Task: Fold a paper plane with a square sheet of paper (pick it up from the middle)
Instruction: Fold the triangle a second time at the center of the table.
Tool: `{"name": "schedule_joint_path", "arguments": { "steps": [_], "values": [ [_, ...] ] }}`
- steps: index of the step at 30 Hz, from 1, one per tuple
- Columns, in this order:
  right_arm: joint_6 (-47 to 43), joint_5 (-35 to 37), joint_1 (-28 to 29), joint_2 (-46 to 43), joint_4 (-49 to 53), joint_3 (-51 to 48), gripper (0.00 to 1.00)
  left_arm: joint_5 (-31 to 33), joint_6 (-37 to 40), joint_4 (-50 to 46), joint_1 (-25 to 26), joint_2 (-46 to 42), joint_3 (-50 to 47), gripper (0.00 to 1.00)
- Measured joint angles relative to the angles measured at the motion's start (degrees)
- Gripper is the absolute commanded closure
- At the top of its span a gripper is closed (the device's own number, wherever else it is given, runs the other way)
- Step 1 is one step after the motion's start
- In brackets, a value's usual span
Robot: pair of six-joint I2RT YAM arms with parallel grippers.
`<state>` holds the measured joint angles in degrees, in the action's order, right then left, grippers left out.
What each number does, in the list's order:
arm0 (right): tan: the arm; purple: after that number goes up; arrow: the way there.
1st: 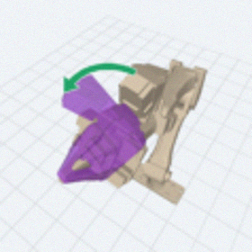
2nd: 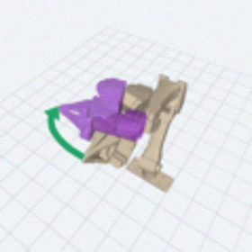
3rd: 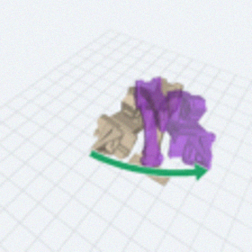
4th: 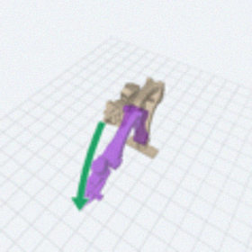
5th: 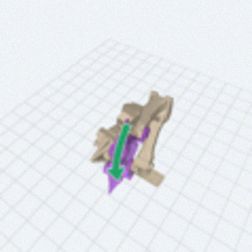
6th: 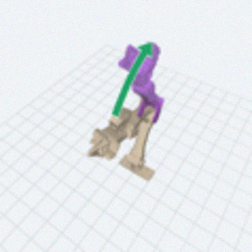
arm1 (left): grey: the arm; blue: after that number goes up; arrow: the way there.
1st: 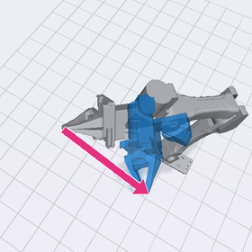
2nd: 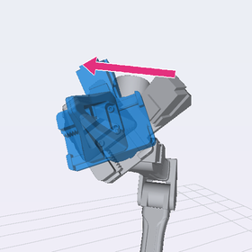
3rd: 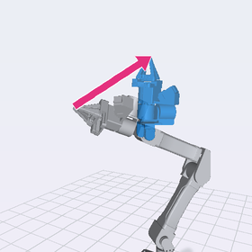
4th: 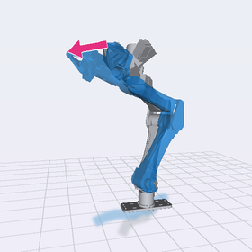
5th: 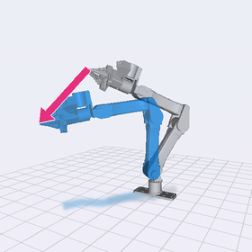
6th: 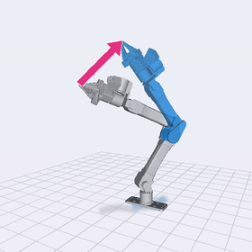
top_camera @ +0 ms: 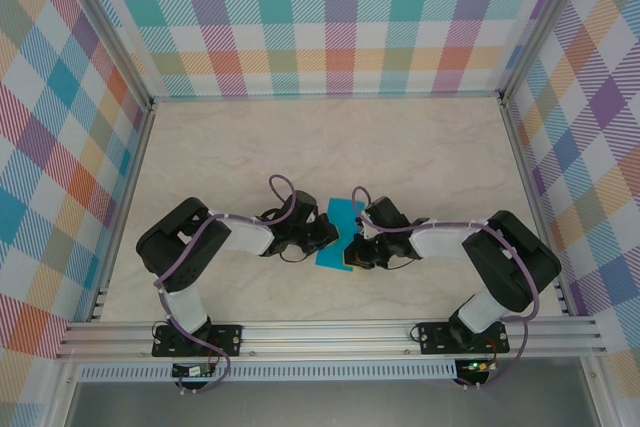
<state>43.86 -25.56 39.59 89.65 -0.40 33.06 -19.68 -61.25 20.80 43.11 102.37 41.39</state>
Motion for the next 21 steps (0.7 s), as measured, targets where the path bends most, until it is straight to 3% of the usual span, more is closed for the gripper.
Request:
{"name": "schedule_joint_path", "arguments": {
  "steps": [21],
  "values": [
    [0.7,-0.02,-0.02,-13.44,5.16,-6.08,0.88,0.02,-0.02,0.0,0.0,0.0,0.0,1.0]
  ]
}}
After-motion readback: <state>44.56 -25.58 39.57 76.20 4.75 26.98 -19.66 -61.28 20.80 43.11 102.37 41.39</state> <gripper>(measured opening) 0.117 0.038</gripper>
